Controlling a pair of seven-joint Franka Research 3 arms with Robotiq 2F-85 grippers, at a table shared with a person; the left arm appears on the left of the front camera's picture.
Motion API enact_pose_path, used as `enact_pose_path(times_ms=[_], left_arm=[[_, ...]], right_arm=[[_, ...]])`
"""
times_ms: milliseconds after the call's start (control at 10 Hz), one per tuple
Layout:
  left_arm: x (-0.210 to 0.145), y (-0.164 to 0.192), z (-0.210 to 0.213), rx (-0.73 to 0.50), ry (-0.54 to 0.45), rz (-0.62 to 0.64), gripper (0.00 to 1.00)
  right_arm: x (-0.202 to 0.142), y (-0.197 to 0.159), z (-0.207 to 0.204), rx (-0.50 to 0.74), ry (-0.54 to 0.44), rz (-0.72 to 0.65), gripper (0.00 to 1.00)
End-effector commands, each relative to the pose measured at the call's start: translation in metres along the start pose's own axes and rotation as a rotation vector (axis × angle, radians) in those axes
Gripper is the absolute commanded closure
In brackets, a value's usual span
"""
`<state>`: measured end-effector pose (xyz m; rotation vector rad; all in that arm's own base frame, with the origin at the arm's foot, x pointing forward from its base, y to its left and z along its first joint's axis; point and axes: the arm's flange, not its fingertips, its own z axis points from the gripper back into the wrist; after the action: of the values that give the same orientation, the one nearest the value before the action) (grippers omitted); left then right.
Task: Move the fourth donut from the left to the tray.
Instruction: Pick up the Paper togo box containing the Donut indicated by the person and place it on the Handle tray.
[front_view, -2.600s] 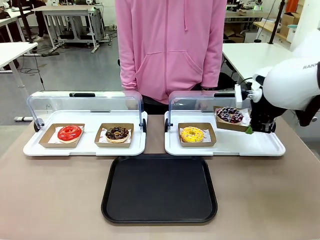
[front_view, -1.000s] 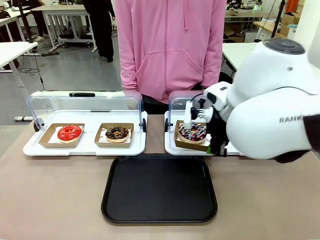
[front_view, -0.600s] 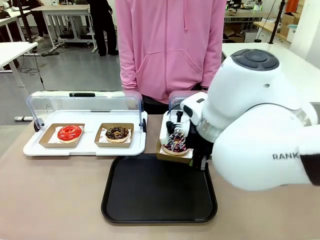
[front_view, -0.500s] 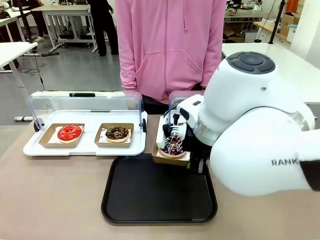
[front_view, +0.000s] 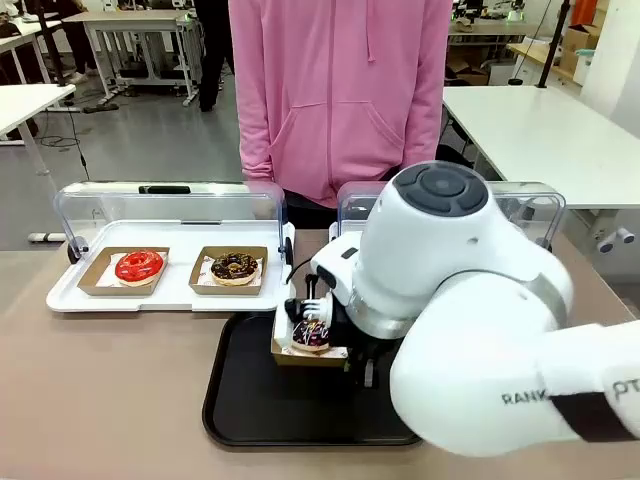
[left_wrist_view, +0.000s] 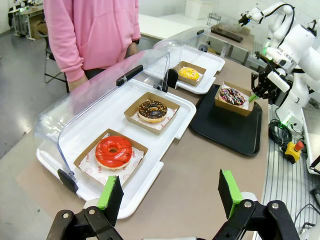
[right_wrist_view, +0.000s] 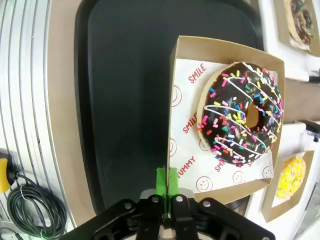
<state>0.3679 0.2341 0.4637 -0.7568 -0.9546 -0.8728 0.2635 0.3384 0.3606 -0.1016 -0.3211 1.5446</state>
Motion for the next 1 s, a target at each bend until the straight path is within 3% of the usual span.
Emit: enact_pose_path(times_ms=[0, 900], left_arm=[[0.001, 0.001, 0.001, -0.005, -0.021, -0.023, 0.0], [0.001, 0.001, 0.001, -0.005, -0.021, -0.023, 0.0]], right_arm=[[0.012, 0.009, -0.014, -0.015, 0.001, -0.006, 0.98], [0.003, 0.02, -0.049, 0.028, 0.014, 0.006, 0.98]])
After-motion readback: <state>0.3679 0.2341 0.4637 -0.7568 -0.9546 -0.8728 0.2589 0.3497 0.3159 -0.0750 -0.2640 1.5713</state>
